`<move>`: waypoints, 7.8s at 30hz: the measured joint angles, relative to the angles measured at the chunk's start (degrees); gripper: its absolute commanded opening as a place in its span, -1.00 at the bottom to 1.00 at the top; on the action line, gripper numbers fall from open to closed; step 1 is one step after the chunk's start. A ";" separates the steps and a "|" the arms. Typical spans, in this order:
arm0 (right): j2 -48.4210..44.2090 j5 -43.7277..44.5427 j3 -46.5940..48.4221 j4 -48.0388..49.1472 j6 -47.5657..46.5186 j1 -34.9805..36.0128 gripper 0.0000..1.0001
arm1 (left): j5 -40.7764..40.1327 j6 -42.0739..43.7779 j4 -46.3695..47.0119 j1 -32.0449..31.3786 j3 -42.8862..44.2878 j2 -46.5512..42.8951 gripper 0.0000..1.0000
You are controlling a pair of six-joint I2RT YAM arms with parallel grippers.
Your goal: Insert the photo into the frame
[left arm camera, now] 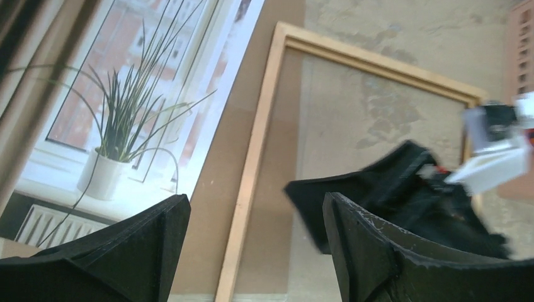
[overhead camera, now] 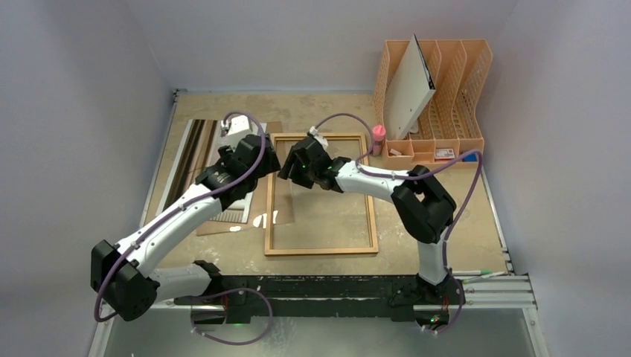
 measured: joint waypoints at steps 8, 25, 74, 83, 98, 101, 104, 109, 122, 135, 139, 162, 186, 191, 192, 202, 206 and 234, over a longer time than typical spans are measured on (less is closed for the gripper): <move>0.00 -2.82 -3.98 -1.03 -1.38 -6.75 0.15 | 8.96 -3.06 5.22 6.23 -9.27 4.70 0.54; 8.28 -15.58 0.26 1.38 -4.04 -8.59 0.04 | 20.04 -2.12 13.44 6.99 -14.36 15.45 -0.12; 21.33 -27.65 10.80 12.50 -0.17 -6.12 -0.51 | 24.00 4.85 4.33 7.50 -10.54 14.53 -1.00; 23.45 -29.00 11.15 17.75 1.97 -5.01 -0.32 | 22.64 4.85 2.49 7.80 -10.54 13.55 -1.00; 11.39 -17.62 -0.83 12.57 4.46 -3.65 0.04 | 23.74 5.40 4.24 7.69 -10.54 12.00 -1.00; 9.01 -15.89 -3.32 10.73 4.94 -3.45 -0.03 | 24.85 5.64 4.76 7.34 -10.54 12.00 -1.00; 7.13 -14.34 -5.40 9.44 5.38 -3.39 -0.06 | 25.40 6.21 6.03 7.30 -10.54 12.52 -1.00; 4.33 -11.85 -7.80 6.69 5.16 -3.54 -0.14 | 25.09 6.34 8.41 7.34 -10.36 15.93 -1.00; -7.82 -5.38 -12.41 1.90 2.54 -4.15 -0.08 | 24.94 6.71 10.14 7.37 -9.84 20.41 -0.77; -11.04 -1.62 -9.05 -2.29 -6.03 -4.15 -0.02 | 21.99 5.81 10.05 7.37 -6.91 20.98 0.16; -8.68 -3.23 -5.57 -2.05 -8.04 -4.02 -0.03 | 17.70 5.64 8.57 7.48 -5.05 17.62 0.22; 17.99 5.11 21.66 -7.91 -4.04 4.76 -0.05 | 18.97 0.09 21.16 32.92 -11.41 15.91 0.02; 29.73 12.26 40.70 -20.90 1.44 5.75 0.02 | 21.03 -3.48 35.67 33.64 -22.56 17.73 -0.13; 29.44 7.80 39.30 -18.67 3.32 4.66 -0.10 | 21.99 -3.85 37.07 33.64 -24.02 18.99 -0.21; 28.94 6.80 38.07 -17.55 3.89 4.37 -0.15 | 22.14 -3.87 37.35 33.66 -24.02 19.10 -0.22; 23.58 -3.17 22.21 -0.11 8.83 1.27 -0.41 | 22.38 -4.37 37.57 33.97 -24.02 19.58 -0.30; 23.47 -6.32 19.54 4.81 9.40 0.24 -0.47 | 22.32 -4.39 37.75 34.01 -24.02 19.67 -0.31; 21.38 -13.25 7.13 30.82 7.23 -1.75 -0.52 | 20.96 -4.24 38.99 34.05 -24.02 20.48 -0.39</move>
